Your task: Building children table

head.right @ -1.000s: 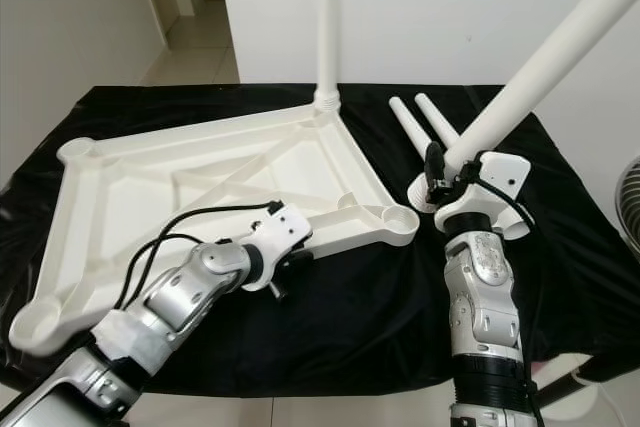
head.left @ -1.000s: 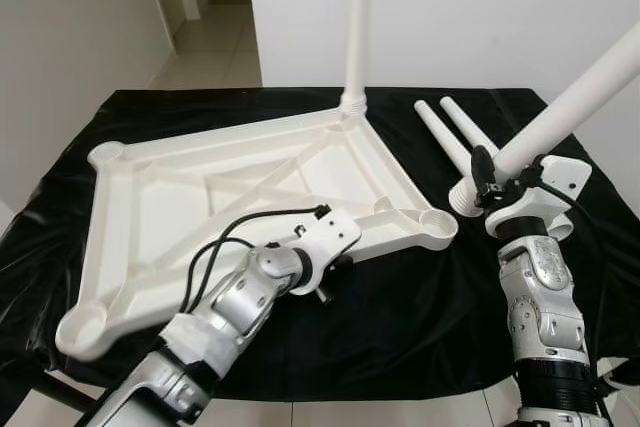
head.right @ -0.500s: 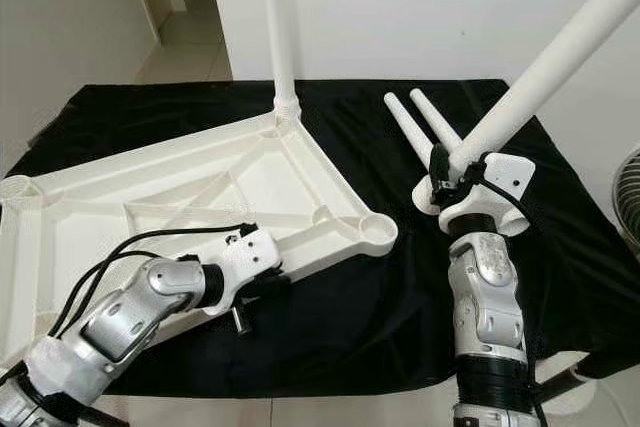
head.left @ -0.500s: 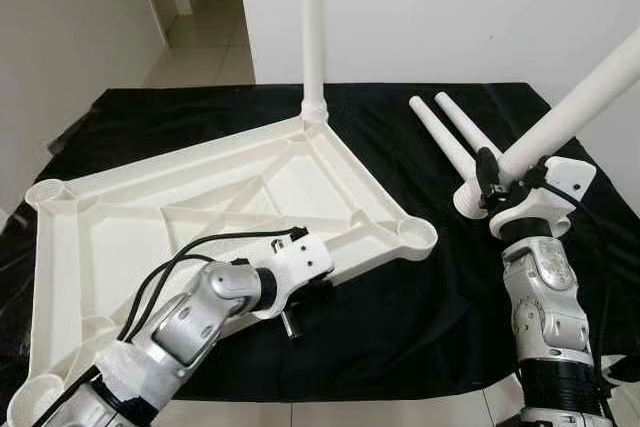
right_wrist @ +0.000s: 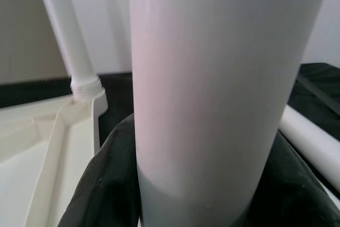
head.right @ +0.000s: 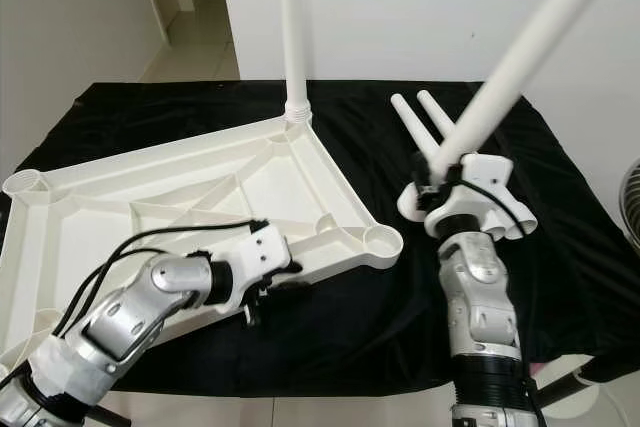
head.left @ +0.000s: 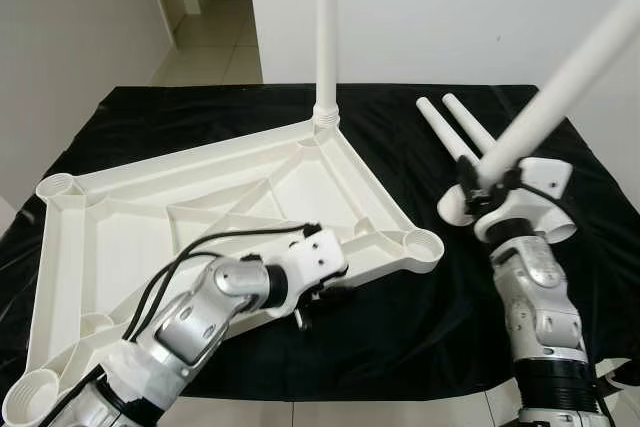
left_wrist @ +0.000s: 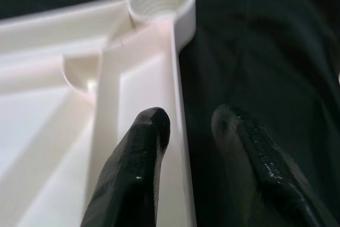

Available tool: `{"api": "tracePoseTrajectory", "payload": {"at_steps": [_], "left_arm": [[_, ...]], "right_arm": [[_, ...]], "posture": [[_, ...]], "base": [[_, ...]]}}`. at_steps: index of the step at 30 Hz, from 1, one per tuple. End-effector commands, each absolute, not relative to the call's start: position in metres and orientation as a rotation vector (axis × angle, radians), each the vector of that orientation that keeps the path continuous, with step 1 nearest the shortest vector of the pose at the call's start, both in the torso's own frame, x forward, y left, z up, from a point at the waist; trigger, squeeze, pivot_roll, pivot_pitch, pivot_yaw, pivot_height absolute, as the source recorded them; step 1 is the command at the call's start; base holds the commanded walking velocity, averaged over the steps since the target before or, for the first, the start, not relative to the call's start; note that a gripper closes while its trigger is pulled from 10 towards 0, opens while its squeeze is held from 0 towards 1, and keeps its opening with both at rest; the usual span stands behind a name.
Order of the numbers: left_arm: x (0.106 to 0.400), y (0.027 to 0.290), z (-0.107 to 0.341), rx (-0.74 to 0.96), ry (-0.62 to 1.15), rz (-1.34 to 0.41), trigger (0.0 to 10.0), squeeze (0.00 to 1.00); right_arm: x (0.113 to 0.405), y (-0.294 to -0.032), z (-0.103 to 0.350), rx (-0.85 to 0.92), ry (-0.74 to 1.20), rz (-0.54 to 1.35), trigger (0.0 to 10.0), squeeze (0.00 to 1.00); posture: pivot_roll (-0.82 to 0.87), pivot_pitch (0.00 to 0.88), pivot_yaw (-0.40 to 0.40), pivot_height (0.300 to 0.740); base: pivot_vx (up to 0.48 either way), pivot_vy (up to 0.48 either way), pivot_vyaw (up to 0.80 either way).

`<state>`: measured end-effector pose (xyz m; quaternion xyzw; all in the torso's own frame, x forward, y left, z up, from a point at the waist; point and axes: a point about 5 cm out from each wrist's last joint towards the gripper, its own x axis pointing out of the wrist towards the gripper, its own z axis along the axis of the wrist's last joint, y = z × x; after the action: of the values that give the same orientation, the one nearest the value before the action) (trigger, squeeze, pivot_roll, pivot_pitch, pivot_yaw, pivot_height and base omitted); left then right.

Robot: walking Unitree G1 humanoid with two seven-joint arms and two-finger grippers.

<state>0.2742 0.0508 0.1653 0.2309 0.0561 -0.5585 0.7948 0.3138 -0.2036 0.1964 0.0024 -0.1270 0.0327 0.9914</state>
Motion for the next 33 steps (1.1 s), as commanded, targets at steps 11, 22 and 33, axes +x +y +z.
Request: {"api": "tracePoseTrajectory", "payload": {"at_steps": [11, 22, 33], "left_arm": [[0.283, 0.043, 0.189, 0.162, 0.010, -1.052, 10.0, 0.00], [0.280, 0.042, 0.179, 0.117, -0.038, -0.915, 10.0, 0.00], [0.272, 0.047, 0.173, 0.149, -0.027, -0.950, 10.0, 0.00]], "right_arm": [[0.312, -0.180, 0.176, -0.058, -0.181, 0.193, 10.0, 0.00], [0.306, -0.156, 0.172, -0.022, -0.181, 0.281, 10.0, 0.00], [0.294, -0.161, 0.161, 0.001, -0.159, 0.244, 10.0, 0.00]], "posture": [[-0.03, 0.059, 0.039, 0.740], [-0.02, 0.051, 0.017, 0.740], [-0.01, 0.040, 0.008, 0.740]], "base": [[0.000, 0.000, 0.00], [0.000, 0.000, 0.00], [0.000, 0.000, 0.00]]}}
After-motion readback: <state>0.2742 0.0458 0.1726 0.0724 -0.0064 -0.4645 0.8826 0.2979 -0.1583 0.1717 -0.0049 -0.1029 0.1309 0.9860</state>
